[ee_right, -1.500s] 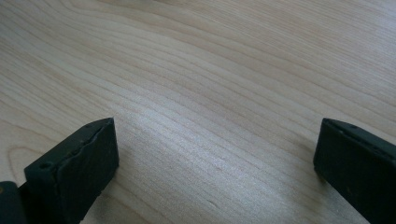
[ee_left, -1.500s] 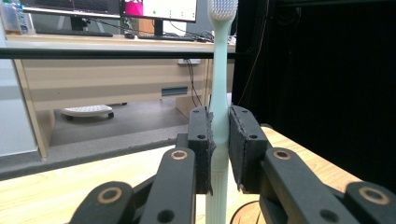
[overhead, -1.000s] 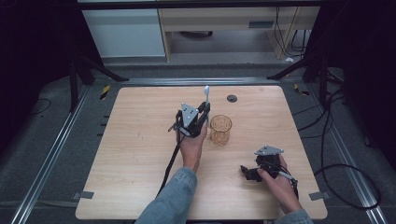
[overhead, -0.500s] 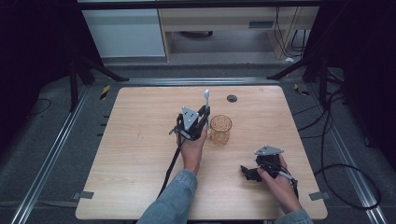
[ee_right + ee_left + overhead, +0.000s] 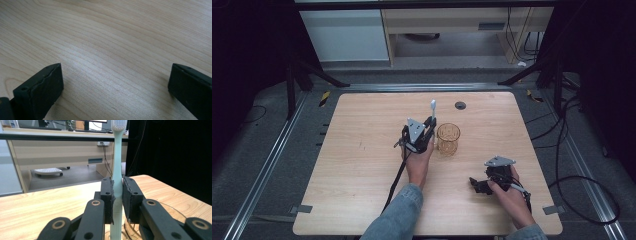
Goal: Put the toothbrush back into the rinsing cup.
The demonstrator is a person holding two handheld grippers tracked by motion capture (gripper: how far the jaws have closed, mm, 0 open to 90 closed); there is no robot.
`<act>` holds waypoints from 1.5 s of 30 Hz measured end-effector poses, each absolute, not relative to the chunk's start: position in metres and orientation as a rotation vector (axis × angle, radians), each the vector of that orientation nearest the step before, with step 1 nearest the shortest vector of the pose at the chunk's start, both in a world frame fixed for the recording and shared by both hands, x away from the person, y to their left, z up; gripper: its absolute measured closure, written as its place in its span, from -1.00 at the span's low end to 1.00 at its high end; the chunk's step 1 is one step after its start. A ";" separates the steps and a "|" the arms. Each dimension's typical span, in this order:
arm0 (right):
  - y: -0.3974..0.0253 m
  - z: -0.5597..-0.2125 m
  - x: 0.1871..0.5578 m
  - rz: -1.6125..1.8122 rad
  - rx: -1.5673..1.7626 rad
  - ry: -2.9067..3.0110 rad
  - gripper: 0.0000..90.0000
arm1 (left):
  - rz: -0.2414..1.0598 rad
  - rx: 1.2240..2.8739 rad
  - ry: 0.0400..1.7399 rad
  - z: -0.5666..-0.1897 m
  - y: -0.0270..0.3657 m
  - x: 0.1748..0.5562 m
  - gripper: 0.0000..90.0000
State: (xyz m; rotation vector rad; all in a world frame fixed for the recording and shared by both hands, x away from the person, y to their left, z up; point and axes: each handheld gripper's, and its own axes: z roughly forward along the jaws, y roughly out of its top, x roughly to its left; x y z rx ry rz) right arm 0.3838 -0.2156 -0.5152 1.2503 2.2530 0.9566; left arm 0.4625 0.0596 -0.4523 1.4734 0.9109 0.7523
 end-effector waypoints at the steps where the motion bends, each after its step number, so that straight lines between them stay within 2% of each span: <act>1: -0.216 -0.515 0.384 0.957 1.250 2.253 -0.99 | 0.753 1.472 0.912 -0.453 0.059 0.462 0.75; 45: -0.216 -0.515 0.384 0.957 1.251 2.255 -0.99 | 0.771 1.548 0.912 -0.470 0.062 0.449 0.74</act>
